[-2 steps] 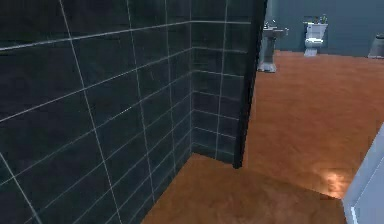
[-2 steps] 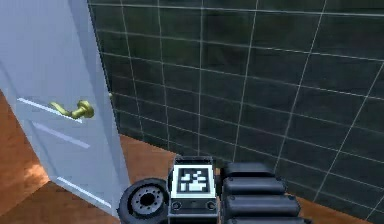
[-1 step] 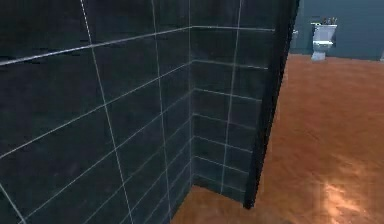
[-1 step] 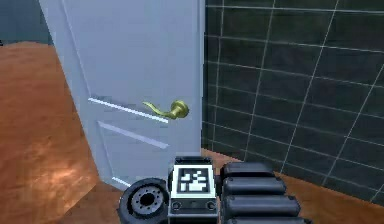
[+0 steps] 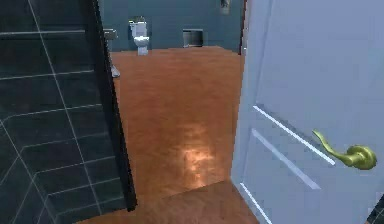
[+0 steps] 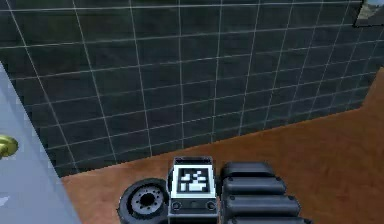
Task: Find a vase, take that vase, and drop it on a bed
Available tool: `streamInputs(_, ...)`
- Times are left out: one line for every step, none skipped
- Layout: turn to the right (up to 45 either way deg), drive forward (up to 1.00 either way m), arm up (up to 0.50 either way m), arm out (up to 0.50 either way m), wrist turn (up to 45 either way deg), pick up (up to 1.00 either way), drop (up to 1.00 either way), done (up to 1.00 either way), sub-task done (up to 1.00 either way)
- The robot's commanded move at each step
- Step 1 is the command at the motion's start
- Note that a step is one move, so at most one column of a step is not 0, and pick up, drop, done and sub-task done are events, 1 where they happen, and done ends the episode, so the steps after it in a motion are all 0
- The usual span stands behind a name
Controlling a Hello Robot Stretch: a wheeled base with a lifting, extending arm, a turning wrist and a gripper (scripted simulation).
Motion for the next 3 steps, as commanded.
streamInputs(33.0, 0.0, 0.0, 0.0, 0.0, 0.0, 0.0, 0.0, 0.0)
streamInputs(0.0, 0.2, 0.0, 0.0, 0.0, 0.0, 0.0, 0.0, 0.0)
streamInputs(-45.0, 0.0, 0.0, 0.0, 0.0, 0.0, 0.0, 0.0, 0.0)
